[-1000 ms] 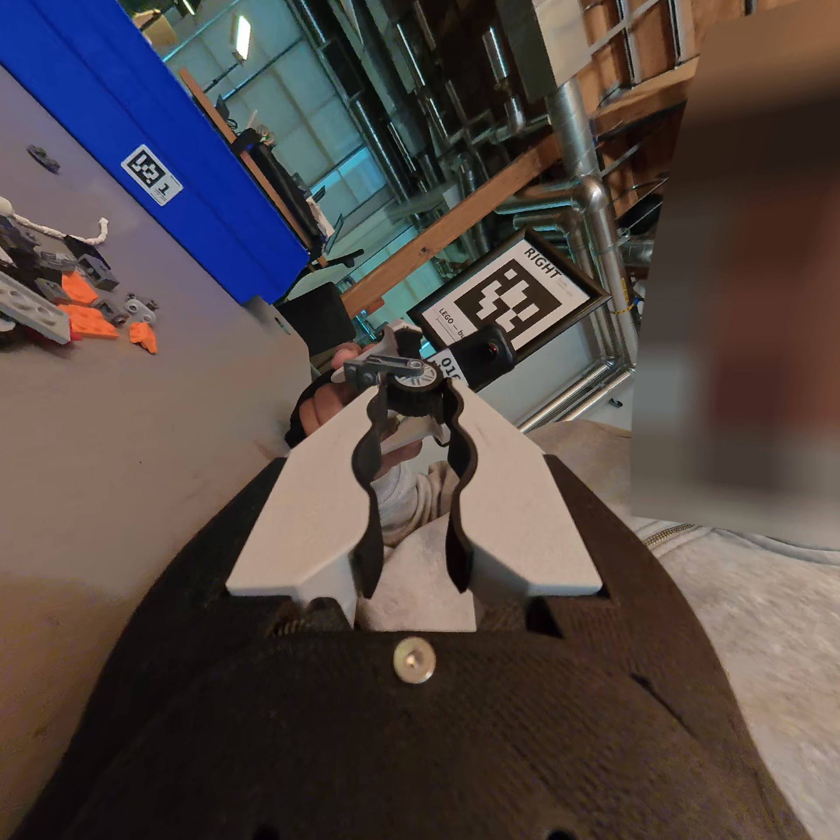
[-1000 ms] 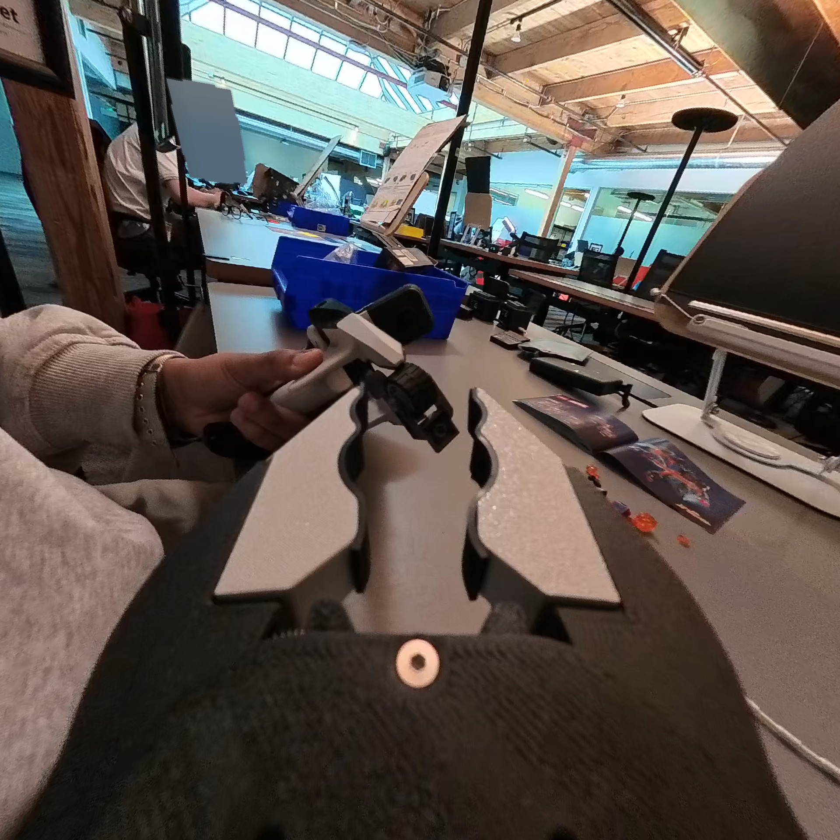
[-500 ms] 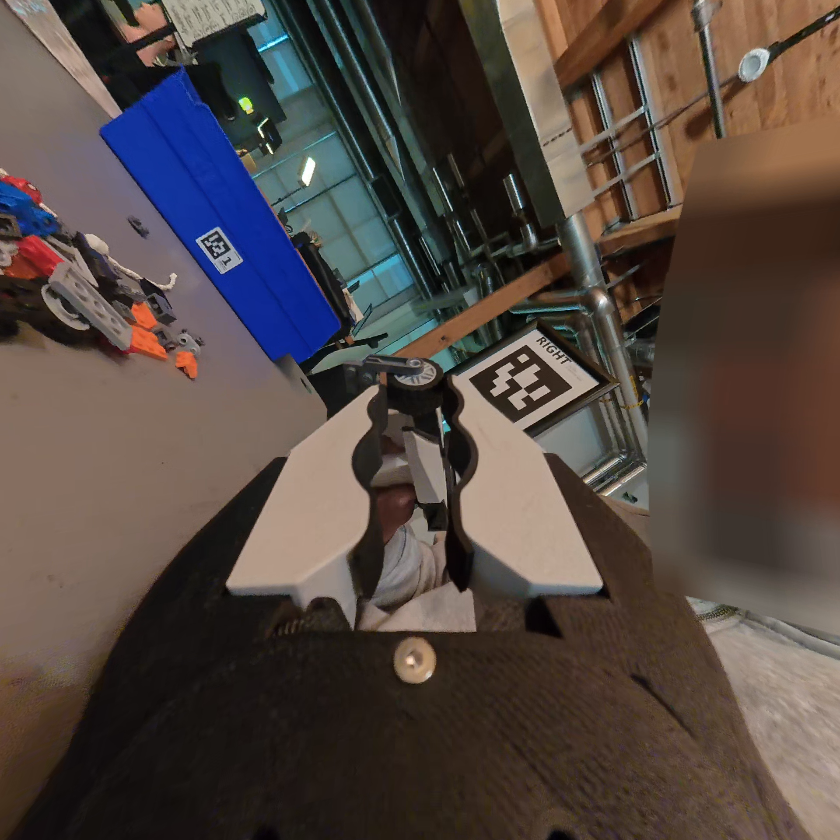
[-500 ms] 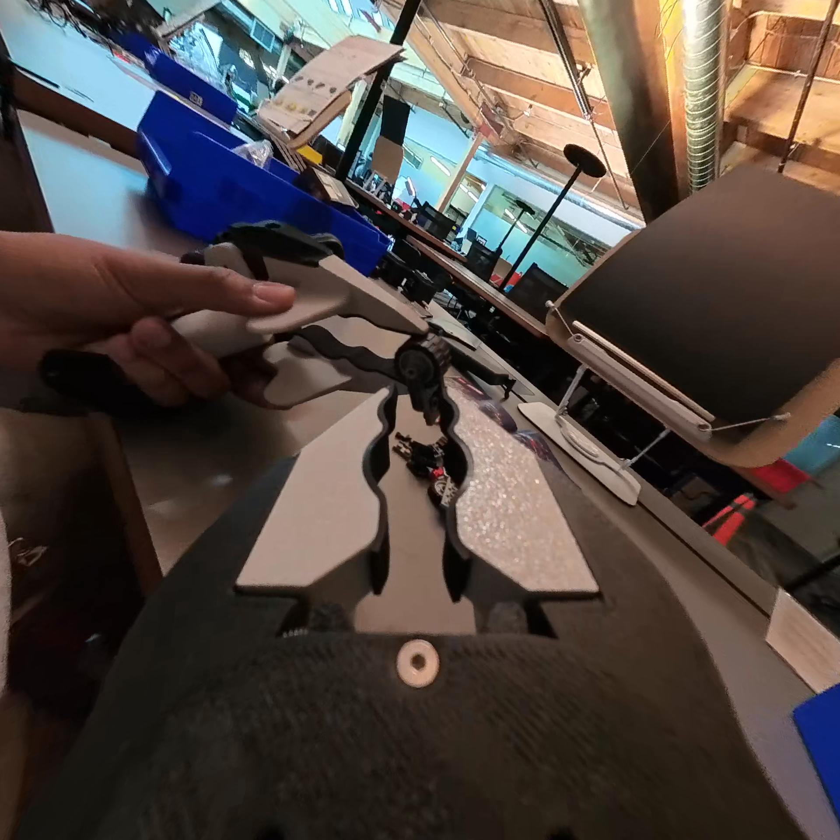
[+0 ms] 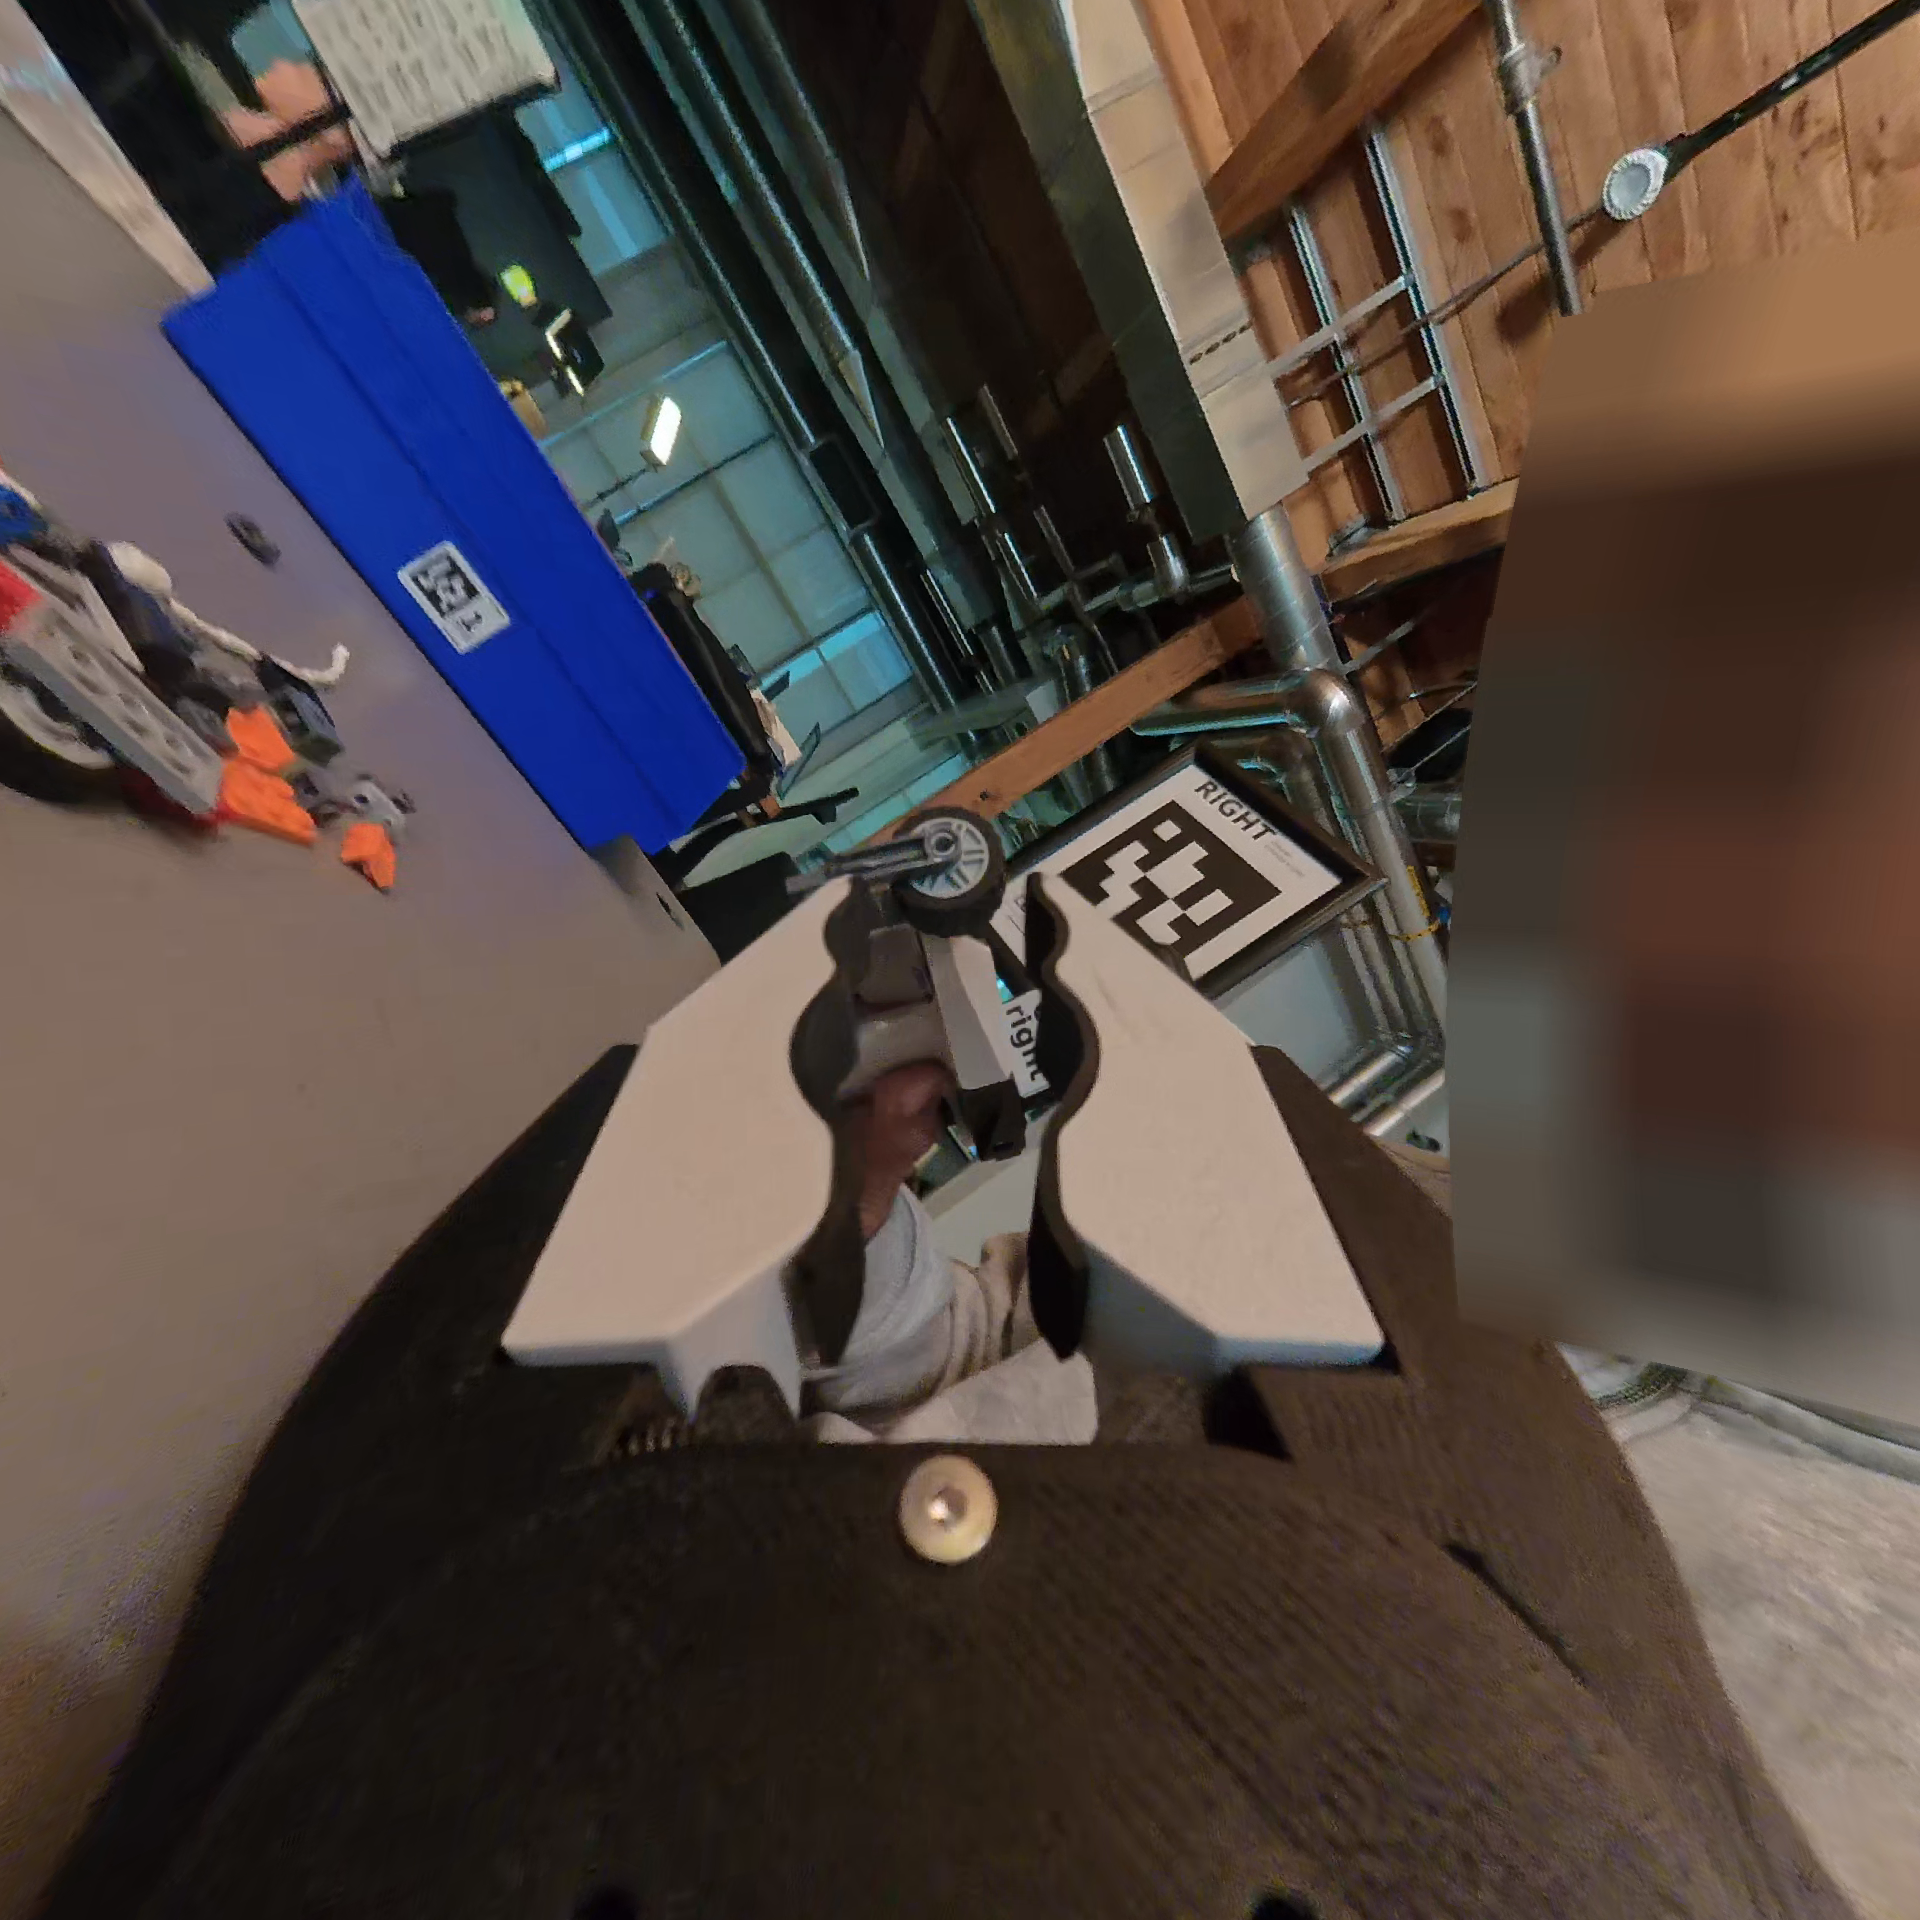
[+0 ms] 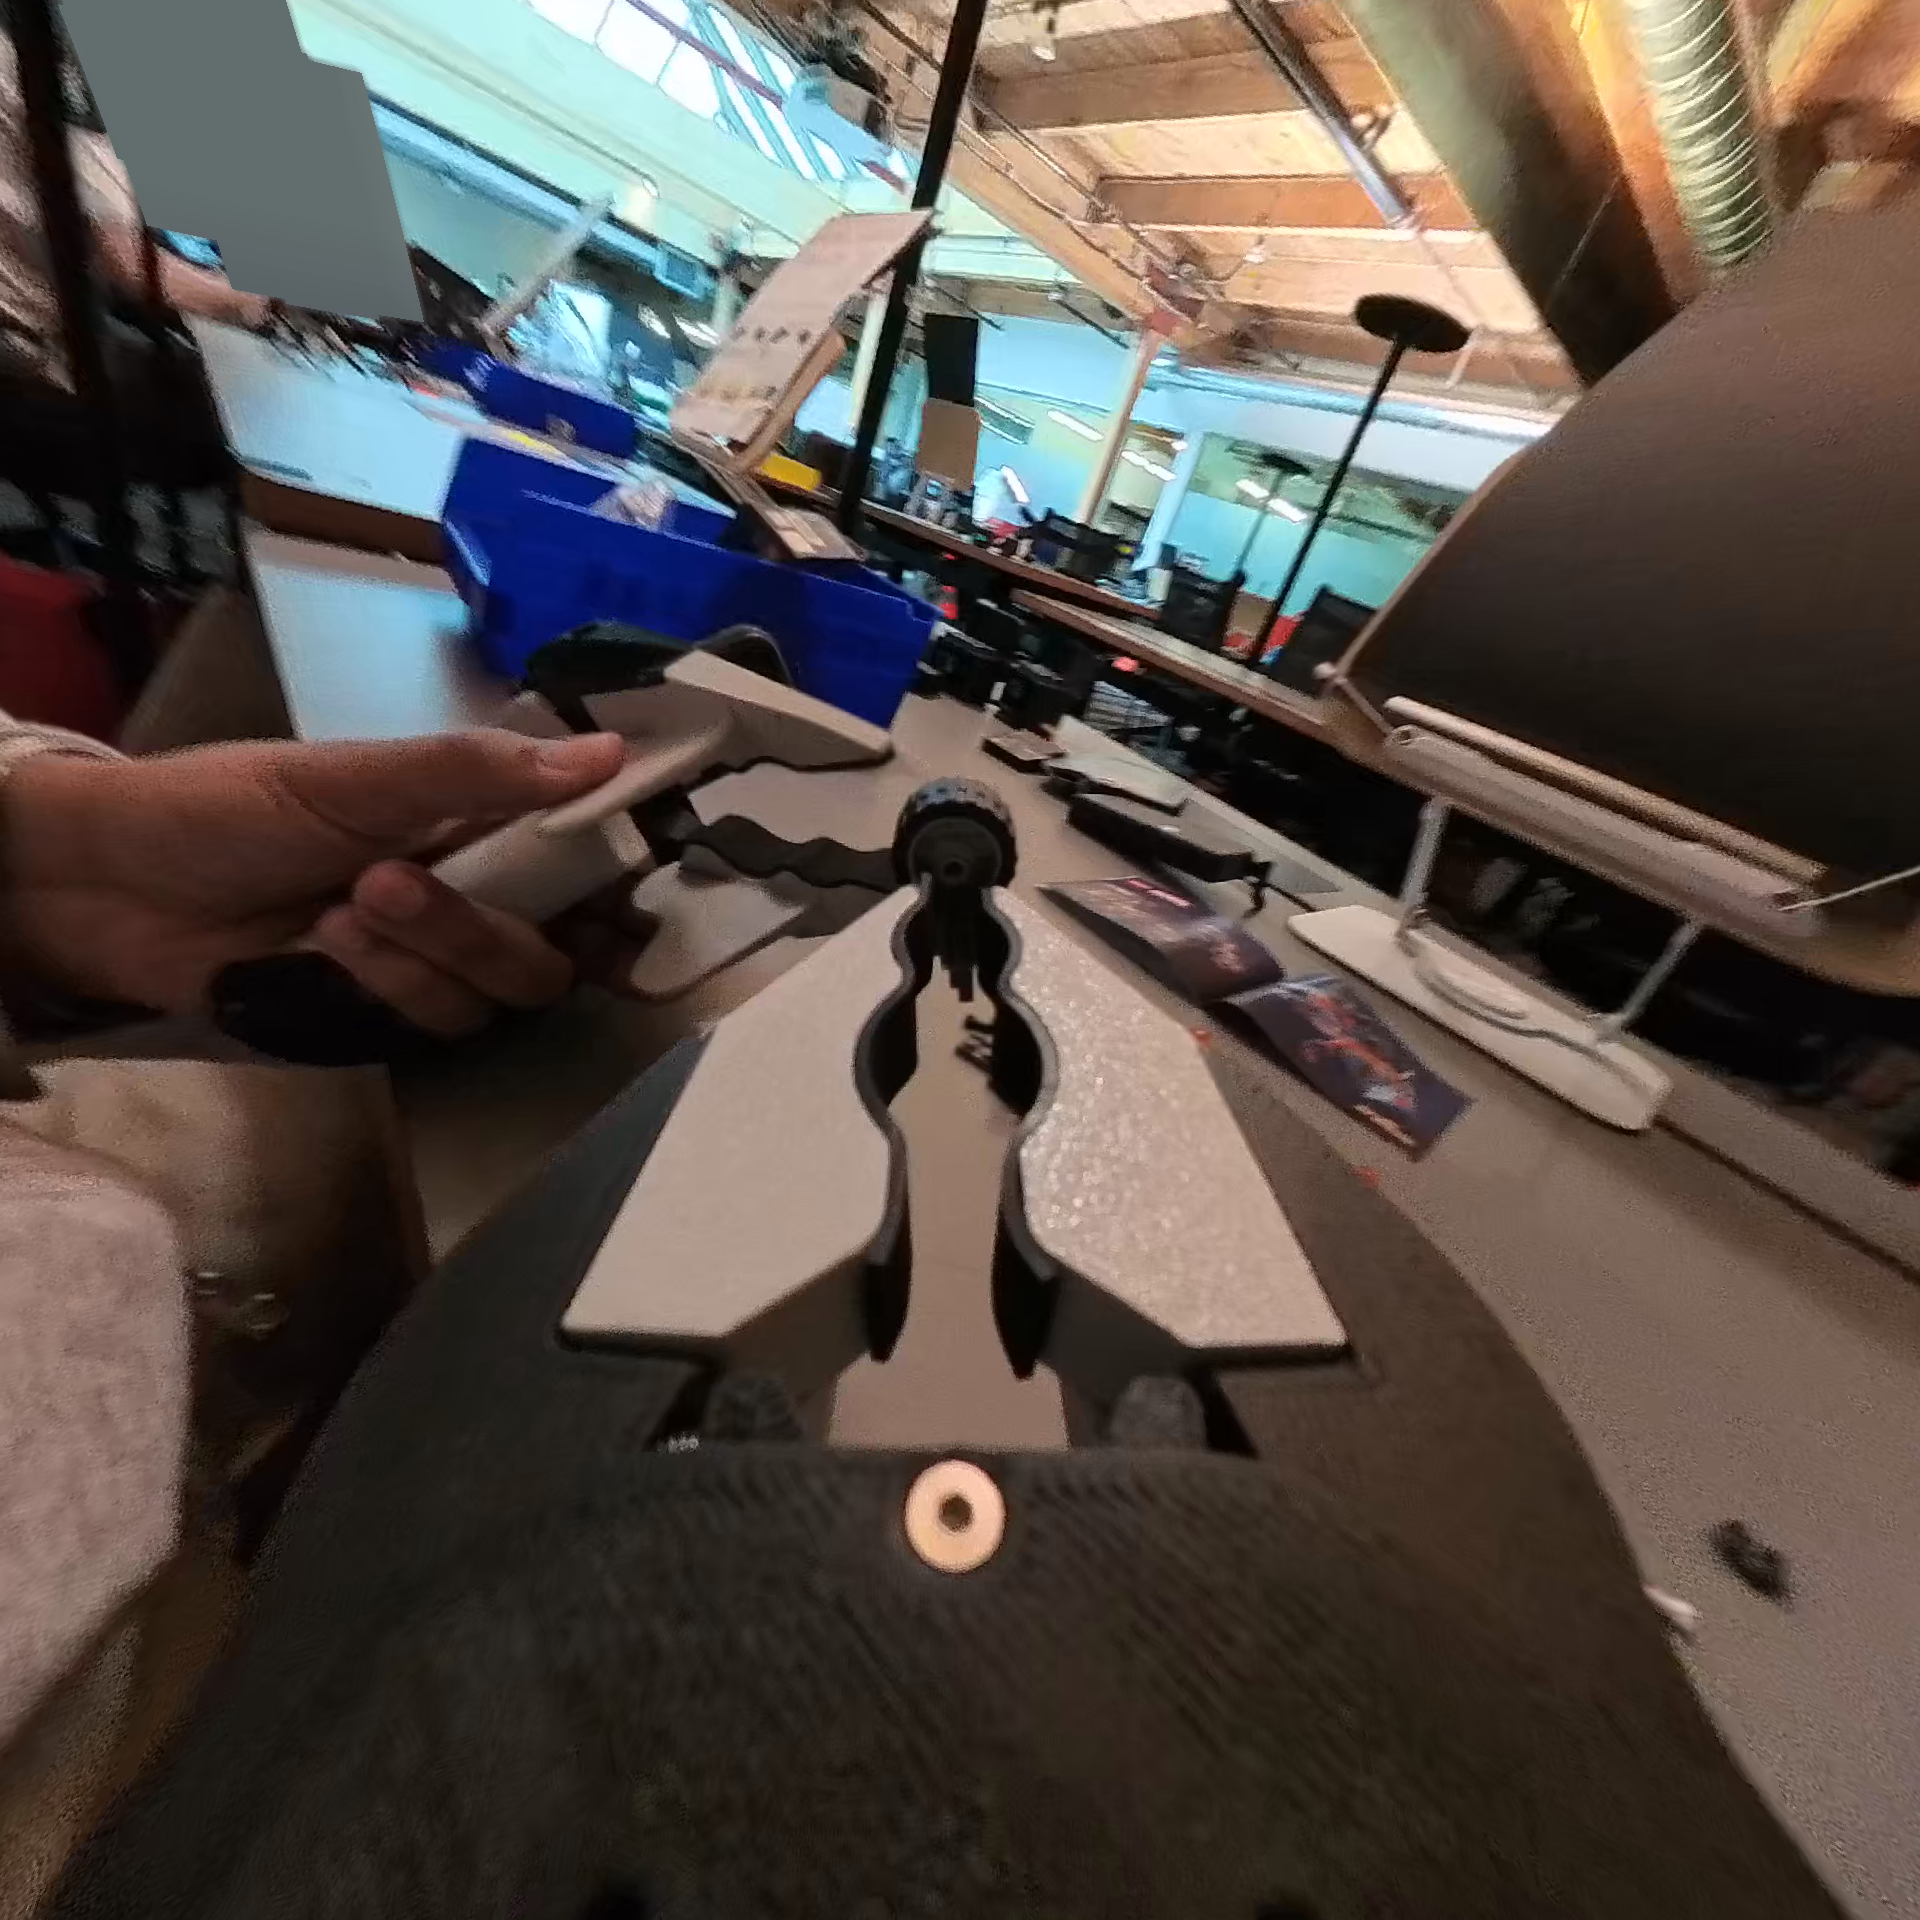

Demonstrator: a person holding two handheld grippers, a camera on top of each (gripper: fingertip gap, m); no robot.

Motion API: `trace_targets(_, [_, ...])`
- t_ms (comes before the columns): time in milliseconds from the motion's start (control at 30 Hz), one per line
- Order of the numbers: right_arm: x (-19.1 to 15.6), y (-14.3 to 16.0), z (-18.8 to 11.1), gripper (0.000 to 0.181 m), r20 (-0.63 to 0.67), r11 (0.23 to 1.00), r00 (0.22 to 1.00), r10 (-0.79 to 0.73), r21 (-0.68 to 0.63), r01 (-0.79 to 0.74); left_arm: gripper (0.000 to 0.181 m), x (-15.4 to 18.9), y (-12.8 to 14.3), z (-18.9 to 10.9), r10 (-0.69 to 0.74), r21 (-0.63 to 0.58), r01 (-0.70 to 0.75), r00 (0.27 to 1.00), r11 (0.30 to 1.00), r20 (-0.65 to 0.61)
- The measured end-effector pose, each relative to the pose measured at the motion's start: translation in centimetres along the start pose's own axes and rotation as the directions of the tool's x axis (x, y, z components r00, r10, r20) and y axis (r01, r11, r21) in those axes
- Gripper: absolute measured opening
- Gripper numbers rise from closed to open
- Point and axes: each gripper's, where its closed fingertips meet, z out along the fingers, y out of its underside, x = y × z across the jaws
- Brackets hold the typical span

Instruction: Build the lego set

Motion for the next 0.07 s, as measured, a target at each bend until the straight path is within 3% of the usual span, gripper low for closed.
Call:
trace_targets(33, [-0.07,-0.02,-0.05,0.005,0.044,0.999,0.998,0.054,0.0,-0.054,0.034,0.07,-0.41,-0.21,0.027,0.014,-0.027,1.0,1.0,0.002])
trace_targets(67, [-0.07,0.1,-0.04,0.005,0.086,0.993,0.989,0.118,-0.015,-0.117,0.037,0.24,-0.72,-0.35,0.059,0.025,-0.059,0.998,0.998,-0.001])
